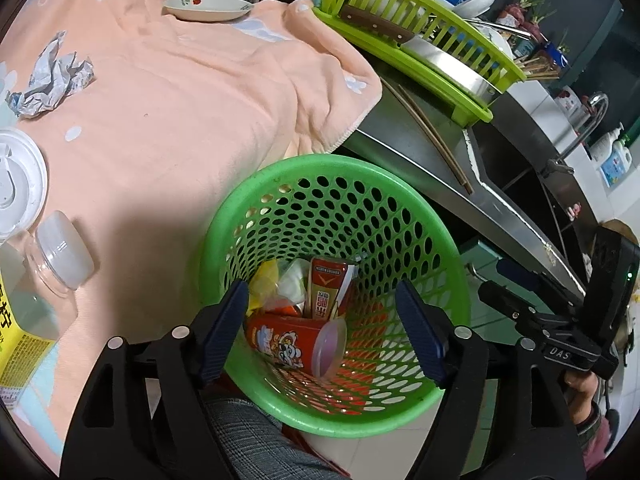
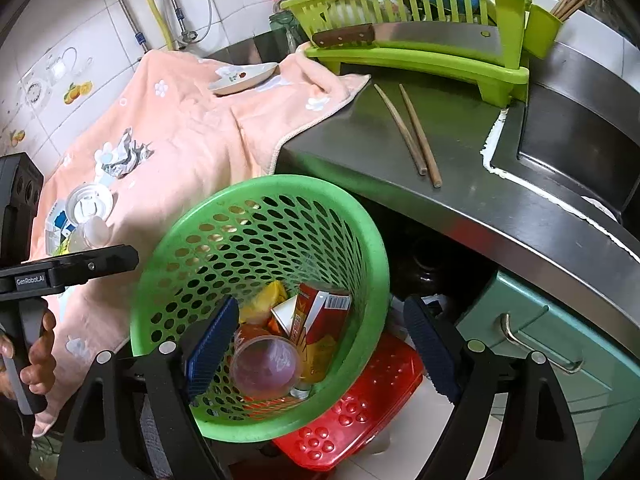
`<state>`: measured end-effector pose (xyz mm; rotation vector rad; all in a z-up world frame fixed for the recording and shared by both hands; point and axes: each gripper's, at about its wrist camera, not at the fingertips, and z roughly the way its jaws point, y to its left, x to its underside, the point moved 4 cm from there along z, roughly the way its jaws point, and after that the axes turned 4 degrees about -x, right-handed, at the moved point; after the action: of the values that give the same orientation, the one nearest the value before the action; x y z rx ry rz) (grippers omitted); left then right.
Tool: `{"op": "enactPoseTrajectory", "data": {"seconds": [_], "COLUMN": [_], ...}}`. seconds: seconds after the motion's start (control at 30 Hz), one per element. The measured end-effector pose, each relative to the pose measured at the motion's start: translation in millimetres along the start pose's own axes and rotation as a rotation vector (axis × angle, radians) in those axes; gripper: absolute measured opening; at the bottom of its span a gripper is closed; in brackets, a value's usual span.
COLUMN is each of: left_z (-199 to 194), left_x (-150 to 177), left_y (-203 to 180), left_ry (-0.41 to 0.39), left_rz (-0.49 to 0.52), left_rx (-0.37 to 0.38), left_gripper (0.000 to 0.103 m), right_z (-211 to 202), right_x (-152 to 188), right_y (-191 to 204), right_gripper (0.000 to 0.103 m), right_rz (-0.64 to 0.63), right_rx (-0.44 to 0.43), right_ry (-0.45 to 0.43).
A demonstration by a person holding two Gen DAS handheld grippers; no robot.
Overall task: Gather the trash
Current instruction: 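Lower the clear plastic cup into the green basket and open the left gripper, then move both open tools back over the towel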
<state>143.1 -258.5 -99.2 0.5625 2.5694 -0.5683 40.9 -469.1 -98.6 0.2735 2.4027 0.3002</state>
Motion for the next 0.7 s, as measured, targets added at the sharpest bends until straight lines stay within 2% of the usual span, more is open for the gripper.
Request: {"op": "enactPoseTrajectory", "data": {"seconds": [0.3, 0.7], "left_z": [-17.4, -66.8], "left_x": [-2.3, -8.1], "left_y": [2.8, 24.0], "left_ry": [-0.040, -0.148], "left_rz": [0.001, -0.019], "left_rx": [0.005, -0.047], "left_gripper": [0.076, 0.078], "right_z": [-5.8, -7.6], "right_x": [-2.4, -7.6], "right_y": [6.1, 30.5], "right_gripper": [0.082, 0.087], "right_rz": [-0.003, -0.032], "right_rx": [-0.005, -0.027], "right_ry": [-0.013, -0.021]}}
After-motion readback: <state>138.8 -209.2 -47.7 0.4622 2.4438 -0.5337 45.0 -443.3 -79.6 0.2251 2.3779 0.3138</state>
